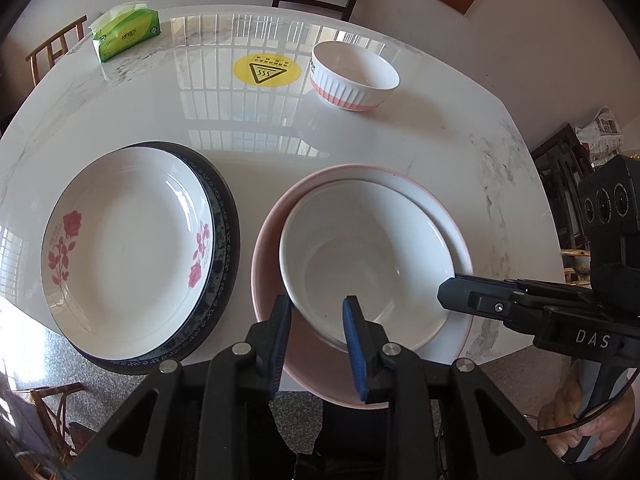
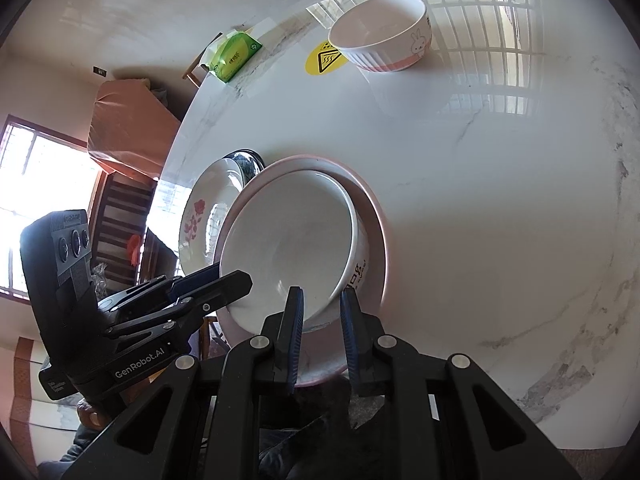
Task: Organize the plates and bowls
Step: 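Lower the white bowl into the pink bowl and open both grippers, then move both open grippers to the white 'Rabbit' bowl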
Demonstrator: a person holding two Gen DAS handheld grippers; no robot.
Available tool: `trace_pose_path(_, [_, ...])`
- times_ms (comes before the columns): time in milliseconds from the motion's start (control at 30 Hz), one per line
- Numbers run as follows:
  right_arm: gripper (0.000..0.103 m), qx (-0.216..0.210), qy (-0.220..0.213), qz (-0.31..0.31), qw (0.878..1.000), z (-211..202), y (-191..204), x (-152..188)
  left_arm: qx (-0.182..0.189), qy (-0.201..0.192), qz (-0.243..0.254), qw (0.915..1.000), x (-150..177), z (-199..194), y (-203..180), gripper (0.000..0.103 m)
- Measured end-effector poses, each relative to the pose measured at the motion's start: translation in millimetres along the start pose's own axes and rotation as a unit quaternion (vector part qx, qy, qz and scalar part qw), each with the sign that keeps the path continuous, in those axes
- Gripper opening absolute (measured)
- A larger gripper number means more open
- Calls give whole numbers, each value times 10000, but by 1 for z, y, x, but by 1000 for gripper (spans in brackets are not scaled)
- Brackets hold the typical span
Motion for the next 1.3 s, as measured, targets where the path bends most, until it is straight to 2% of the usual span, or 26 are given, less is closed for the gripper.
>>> trace_pose_path(233, [21, 130, -48, -121, 9998, -1, 1, 1, 63, 6, 61, 10000, 3, -5, -1, 29])
trace_pose_path(400, [26, 108, -154, -164, 9997, -6, 2, 3, 54, -135, 154, 9998, 2, -15, -2, 31])
trace_pose_path(533, [30, 1, -432, -237, 9988, -22, 6, 0, -41, -379, 285, 9989, -1, -26, -4, 32])
trace_pose_path(667, [38, 52, -821, -368, 9959, -40, 6, -4, -93, -522, 373, 9979, -7, -31, -5, 35])
trace_pose_path(967, [47, -21, -1049, -149, 9944, -44, -20, -5, -405, -731, 506, 9952, -14, -27, -5, 36])
trace_pose_path(1300, [53, -33, -1201, -2, 9928, -43, -38, -9, -921, -1273, 700, 9851, -32, -30, -4, 36])
Point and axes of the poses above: each gripper's, at about its wrist camera, not at the fingertips, and z roughly the way its jaws point, y to its left, x to its underside, the point moved 6 cm from there along z, roughly the way its jaws point, and after that the axes turned 4 degrees about -x, right-handed, at the moved point
